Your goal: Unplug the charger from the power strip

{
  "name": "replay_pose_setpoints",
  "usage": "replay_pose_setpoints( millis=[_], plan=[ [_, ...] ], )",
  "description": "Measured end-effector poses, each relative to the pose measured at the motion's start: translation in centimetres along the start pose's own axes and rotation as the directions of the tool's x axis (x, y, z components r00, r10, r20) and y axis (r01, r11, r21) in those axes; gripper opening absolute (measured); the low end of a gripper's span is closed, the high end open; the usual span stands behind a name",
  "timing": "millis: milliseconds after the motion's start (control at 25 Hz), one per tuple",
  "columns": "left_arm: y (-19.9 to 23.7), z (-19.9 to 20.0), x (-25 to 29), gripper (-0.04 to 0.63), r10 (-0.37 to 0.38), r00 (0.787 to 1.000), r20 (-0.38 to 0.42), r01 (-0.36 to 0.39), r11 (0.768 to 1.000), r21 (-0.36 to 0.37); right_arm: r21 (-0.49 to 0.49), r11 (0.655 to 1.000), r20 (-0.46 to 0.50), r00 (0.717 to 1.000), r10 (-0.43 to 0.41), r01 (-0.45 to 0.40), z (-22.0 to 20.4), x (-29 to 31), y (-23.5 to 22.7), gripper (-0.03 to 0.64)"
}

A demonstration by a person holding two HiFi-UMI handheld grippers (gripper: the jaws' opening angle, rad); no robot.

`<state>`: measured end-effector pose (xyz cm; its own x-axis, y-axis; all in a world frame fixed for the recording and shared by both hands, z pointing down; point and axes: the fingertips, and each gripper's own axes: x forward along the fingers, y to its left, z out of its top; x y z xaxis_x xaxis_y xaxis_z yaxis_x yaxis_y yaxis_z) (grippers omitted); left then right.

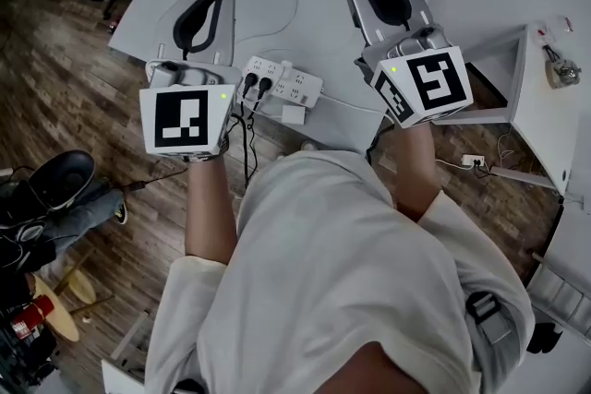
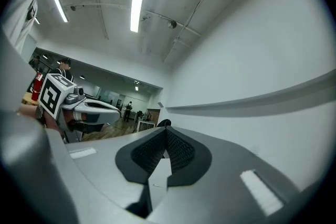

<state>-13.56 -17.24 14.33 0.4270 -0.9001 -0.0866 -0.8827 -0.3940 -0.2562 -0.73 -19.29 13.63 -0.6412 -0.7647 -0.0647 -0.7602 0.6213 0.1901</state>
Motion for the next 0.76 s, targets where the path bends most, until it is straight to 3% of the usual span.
replay_pose_setpoints(
  millis=[760],
  plan=[
    [0.2,-1.5,-1.1,0.005,0.02,0.999,-0.05,-0.022,0.999,-0.034,0.016,1.0,-0.037,0.999,0.018,-0.017,-0.9,-0.2,0.7,0.002]
  ],
)
